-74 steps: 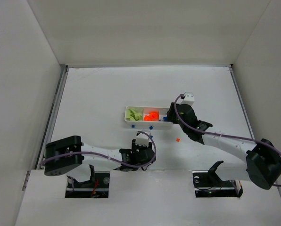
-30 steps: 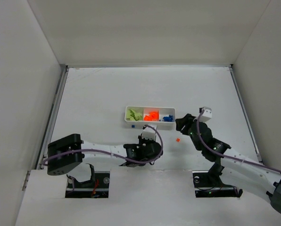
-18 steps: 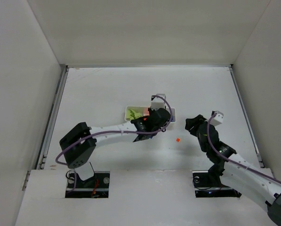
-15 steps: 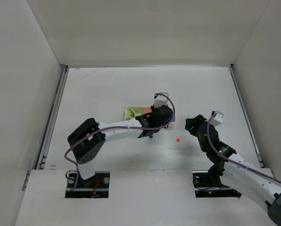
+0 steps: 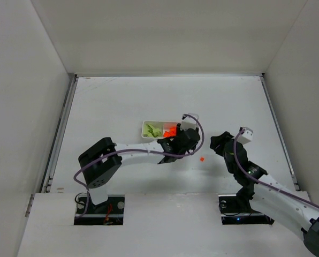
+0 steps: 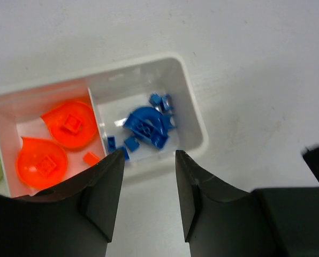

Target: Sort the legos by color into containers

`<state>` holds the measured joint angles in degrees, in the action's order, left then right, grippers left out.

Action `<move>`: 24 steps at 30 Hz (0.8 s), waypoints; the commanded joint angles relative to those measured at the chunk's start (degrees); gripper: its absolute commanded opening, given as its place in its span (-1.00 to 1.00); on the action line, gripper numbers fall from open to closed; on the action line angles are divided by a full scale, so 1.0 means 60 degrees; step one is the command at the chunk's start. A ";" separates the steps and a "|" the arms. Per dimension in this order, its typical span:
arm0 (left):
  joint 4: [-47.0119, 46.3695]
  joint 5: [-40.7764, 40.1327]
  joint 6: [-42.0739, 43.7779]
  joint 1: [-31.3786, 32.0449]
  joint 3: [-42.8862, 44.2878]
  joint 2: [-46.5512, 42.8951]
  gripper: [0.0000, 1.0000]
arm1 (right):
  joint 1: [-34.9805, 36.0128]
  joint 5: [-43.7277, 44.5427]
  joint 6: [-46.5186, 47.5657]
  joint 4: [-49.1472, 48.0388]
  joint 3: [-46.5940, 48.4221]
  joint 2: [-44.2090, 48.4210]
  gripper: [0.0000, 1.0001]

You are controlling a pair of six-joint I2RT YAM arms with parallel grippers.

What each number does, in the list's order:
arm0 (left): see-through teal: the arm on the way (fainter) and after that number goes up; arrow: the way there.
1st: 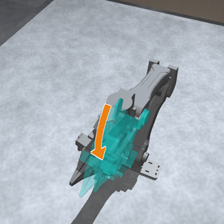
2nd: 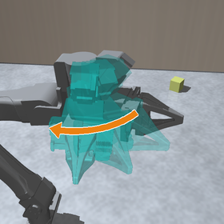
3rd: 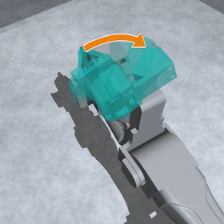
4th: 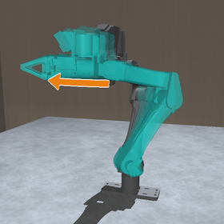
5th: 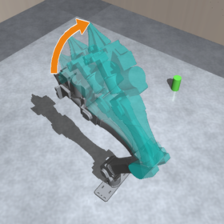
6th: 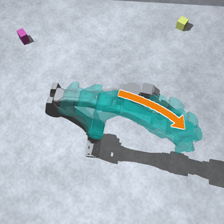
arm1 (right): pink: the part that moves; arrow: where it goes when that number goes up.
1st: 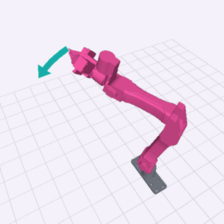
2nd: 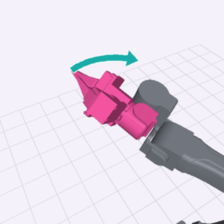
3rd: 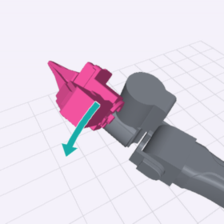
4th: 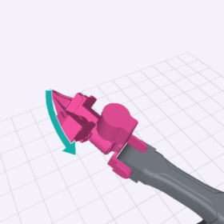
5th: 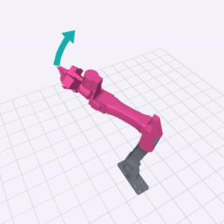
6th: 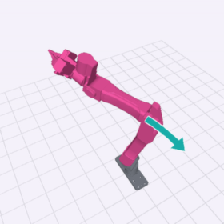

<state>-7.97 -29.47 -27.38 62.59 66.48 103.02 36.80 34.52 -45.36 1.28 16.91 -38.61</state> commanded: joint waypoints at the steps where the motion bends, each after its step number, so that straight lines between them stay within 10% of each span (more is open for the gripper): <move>1: -0.0721 -0.0565 0.0212 0.1130 -0.0940 -0.1100 -0.21 | -0.0002 0.0047 -0.0115 -0.0301 -0.0005 0.0063 0.11; 9: -0.1382 -0.1255 -0.0710 0.2861 -0.1881 -0.0312 -0.17 | -0.0237 0.0047 -0.0159 -0.0272 -0.0049 0.0136 0.11; 24: -0.1939 -0.1035 -0.0594 0.2437 -0.0929 0.1476 -0.12 | -0.0369 -0.0143 -0.0232 -0.0257 -0.0137 0.0312 0.11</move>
<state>-17.82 -35.20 -30.85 78.06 58.83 111.22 34.94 33.87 -46.33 1.28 16.29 -37.36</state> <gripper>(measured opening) 0.438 0.558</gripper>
